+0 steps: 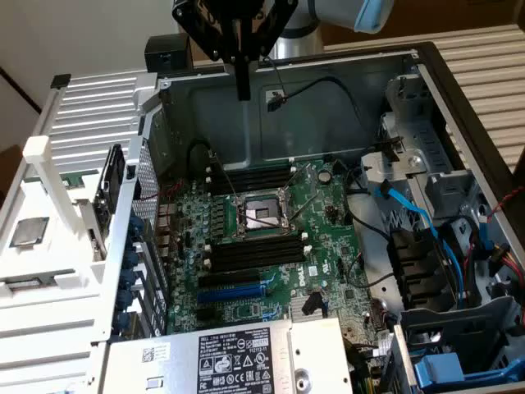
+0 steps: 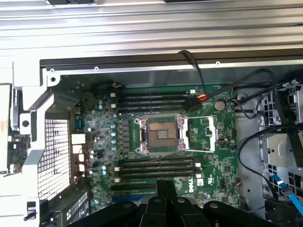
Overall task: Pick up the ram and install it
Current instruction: 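Reach for the ram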
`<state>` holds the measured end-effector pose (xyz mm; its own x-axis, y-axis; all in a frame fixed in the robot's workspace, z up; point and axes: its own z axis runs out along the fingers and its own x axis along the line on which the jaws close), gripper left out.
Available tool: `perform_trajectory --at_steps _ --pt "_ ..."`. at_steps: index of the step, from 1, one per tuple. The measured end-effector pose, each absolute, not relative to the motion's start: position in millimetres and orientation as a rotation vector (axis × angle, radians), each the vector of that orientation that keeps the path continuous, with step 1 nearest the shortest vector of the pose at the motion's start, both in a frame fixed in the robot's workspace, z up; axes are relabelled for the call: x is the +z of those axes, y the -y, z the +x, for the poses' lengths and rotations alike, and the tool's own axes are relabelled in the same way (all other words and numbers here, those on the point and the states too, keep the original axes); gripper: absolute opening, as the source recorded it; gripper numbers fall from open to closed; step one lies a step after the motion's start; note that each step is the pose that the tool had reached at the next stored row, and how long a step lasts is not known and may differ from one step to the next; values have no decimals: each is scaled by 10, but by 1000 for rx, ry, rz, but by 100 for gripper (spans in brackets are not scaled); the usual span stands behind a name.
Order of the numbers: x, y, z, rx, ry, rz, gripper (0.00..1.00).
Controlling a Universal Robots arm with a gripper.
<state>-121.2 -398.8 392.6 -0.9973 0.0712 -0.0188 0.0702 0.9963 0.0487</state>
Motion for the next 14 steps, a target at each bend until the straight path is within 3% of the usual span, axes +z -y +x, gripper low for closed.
perform_trajectory --at_steps 14 --pt "3926 3988 -1222 75 -3118 110 10"
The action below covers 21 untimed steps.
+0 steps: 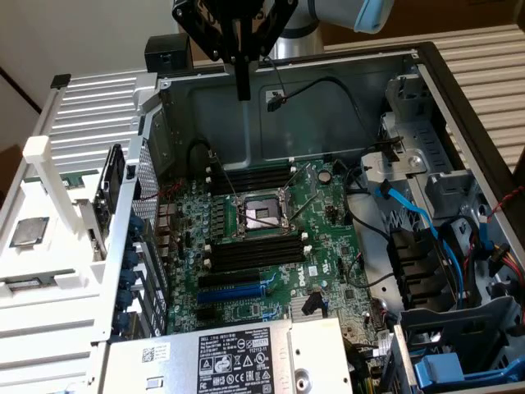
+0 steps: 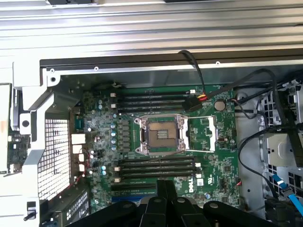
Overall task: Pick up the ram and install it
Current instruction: 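Reach for the ram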
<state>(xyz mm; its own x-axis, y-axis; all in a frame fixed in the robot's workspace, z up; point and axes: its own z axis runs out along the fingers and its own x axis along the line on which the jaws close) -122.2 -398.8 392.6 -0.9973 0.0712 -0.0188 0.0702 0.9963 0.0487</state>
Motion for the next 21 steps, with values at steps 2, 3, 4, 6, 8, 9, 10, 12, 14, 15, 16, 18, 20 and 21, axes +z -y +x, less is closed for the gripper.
perform_trajectory --at_steps 2,3,4,6,8,9,10,12,14,15,16,18,20,21 --pt "3927 3988 -1253 75 -3118 110 10" --pt "3926 3989 -1273 75 -3118 110 10" --pt "3926 3990 -1303 75 -3118 110 10" --pt "3926 3993 -1375 75 -3117 110 10" --pt "3926 3998 -1464 75 -3117 110 10" --pt "3926 4003 -1557 75 -3116 110 10" --pt "3926 4005 -1600 75 -3116 110 10" --pt "3926 4010 -1693 75 -3116 110 10" --pt "3926 4016 -1783 75 -3116 110 10" --pt "3926 4019 -1829 75 -3116 110 10" --pt "3926 4021 -1874 75 -3116 110 10" --pt "3926 4027 -1966 75 -3116 110 10" --pt "3926 4034 -2058 75 -3116 110 10" --pt "3926 4037 -2102 75 -3116 110 10"
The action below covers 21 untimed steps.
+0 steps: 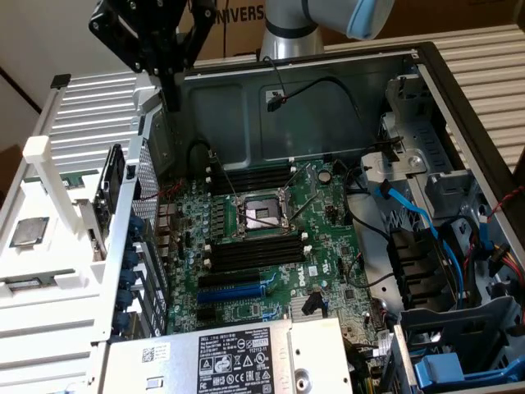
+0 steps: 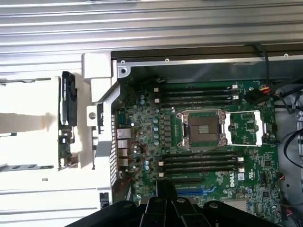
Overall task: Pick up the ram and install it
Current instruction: 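Reach for the ram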
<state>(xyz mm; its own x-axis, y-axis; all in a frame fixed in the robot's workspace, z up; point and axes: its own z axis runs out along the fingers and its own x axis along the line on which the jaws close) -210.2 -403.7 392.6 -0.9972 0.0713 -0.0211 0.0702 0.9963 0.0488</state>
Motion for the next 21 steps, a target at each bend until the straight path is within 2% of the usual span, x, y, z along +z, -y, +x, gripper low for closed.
perform_trajectory --at_steps 21 --pt "3923 4092 -3149 74 -3116 110 10"
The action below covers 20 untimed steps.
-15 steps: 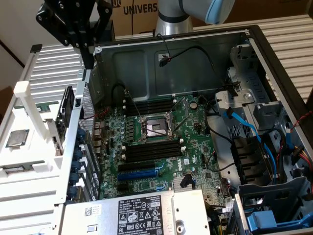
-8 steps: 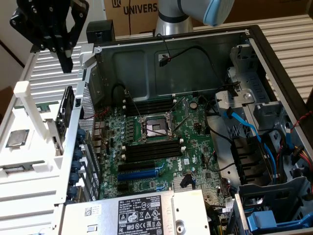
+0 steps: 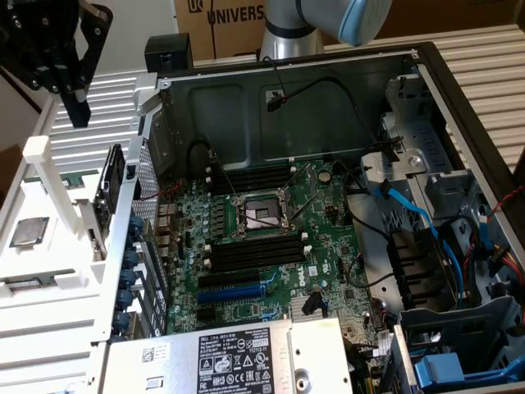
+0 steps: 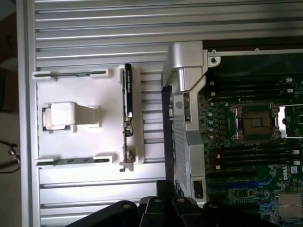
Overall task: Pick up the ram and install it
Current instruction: 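Reach for the ram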
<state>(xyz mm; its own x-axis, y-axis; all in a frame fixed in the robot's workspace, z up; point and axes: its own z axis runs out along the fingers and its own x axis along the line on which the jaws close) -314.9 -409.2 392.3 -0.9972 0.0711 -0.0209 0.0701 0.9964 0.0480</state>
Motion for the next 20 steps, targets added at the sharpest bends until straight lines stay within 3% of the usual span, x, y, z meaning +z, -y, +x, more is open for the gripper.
perform_trajectory --at_steps 17,20 --pt "3741 4092 -4061 47 -3155 112 10" --pt "3722 3989 -4163 43 -3180 114 10"
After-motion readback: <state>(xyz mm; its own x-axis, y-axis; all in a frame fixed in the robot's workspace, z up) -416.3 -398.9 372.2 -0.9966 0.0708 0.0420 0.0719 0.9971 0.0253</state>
